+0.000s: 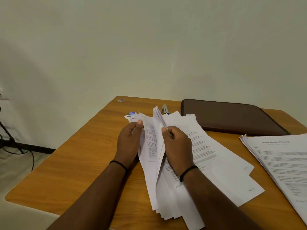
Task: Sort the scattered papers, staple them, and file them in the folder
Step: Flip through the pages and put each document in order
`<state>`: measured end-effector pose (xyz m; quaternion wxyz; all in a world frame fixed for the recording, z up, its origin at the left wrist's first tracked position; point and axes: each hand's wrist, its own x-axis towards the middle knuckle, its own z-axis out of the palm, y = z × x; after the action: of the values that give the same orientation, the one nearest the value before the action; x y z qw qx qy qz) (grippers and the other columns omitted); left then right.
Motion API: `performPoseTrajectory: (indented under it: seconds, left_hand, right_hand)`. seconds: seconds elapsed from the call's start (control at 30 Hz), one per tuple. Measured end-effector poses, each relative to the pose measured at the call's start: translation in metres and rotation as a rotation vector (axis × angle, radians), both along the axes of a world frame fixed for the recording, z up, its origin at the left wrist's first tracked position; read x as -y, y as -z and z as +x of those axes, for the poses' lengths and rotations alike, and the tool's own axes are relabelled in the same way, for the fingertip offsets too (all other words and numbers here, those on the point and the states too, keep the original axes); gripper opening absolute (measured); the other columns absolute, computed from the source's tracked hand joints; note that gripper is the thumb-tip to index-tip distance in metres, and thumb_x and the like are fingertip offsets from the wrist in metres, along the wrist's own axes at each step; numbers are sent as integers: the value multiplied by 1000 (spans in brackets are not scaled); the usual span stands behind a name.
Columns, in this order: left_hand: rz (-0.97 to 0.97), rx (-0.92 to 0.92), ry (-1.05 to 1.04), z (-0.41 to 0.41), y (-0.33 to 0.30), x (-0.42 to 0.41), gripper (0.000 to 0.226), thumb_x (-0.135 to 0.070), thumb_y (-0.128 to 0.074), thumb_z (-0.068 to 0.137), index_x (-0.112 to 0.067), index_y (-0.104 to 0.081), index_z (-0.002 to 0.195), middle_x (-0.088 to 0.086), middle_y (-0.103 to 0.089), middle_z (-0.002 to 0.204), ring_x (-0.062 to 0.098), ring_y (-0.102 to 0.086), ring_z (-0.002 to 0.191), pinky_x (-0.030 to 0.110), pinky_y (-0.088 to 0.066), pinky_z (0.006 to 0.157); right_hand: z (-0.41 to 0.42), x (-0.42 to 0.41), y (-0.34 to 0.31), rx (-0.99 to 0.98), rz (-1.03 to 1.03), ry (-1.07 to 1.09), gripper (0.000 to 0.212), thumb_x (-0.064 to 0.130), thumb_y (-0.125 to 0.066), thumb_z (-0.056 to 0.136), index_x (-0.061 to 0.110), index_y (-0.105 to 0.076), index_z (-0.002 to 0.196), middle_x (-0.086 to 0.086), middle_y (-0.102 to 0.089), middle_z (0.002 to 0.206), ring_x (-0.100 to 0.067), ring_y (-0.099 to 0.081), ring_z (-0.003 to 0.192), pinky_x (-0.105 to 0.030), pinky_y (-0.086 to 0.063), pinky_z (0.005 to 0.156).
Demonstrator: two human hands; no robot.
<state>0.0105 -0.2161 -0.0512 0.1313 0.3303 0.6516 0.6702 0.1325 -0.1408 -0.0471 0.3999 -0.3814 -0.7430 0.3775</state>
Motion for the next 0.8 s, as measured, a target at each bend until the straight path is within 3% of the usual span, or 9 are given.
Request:
performPoseTrajectory:
  seconds: [0.13, 0.27, 0.4, 0.5, 0.63, 0.8]
  left_hand:
    - [-53, 58, -38, -8, 4, -3, 40, -58, -65, 84, -25, -67, 107, -4, -68, 117, 21, -66, 110, 49, -57, 91]
    - [-95, 111, -53, -11, 4, -4, 5, -22, -65, 95, -18, -66, 97, 2, -68, 119, 24, -67, 106, 49, -59, 87]
    - [-119, 109, -83, -12, 5, -4, 10, -16, -65, 95, -7, -66, 99, 2, -71, 112, 19, -71, 95, 36, -62, 75]
    - [-273, -82, -263, -11, 7, -7, 18, -22, -76, 87, -12, -62, 90, 0, -66, 99, 16, -64, 87, 22, -49, 62]
    - [-379, -217, -422, -10, 6, -8, 32, -31, -84, 78, -11, -61, 67, 8, -62, 82, 14, -56, 65, 18, -31, 52]
    - [-449, -159, -428, -8, 0, -5, 31, -29, -82, 81, -6, -65, 69, 5, -61, 69, 13, -55, 57, 21, -32, 49]
  right_hand:
    - [-1, -1, 1, -5, -1, 6, 20, 42, -53, 99, 25, -64, 97, 10, -68, 89, -6, -66, 72, -11, -49, 58]
    - [-1, -2, 2, -6, -6, 6, 20, 42, -54, 99, 25, -64, 98, 10, -69, 91, -7, -66, 74, -12, -51, 60]
    - [-1, -1, 1, -3, -11, 14, 20, 41, -53, 99, 24, -63, 97, 9, -68, 91, -6, -64, 72, -10, -47, 59]
    - [0, -1, 1, 6, 2, 31, 20, 40, -53, 100, 23, -62, 95, 9, -67, 88, -4, -61, 70, -8, -43, 58]
    - [0, -1, 1, 28, 12, 39, 19, 39, -53, 100, 23, -61, 93, 11, -64, 85, -4, -61, 69, -8, -42, 57]
    - [-1, 0, 1, 28, 51, 35, 28, 42, -53, 99, 19, -63, 85, 10, -65, 76, -9, -63, 66, -15, -48, 55]
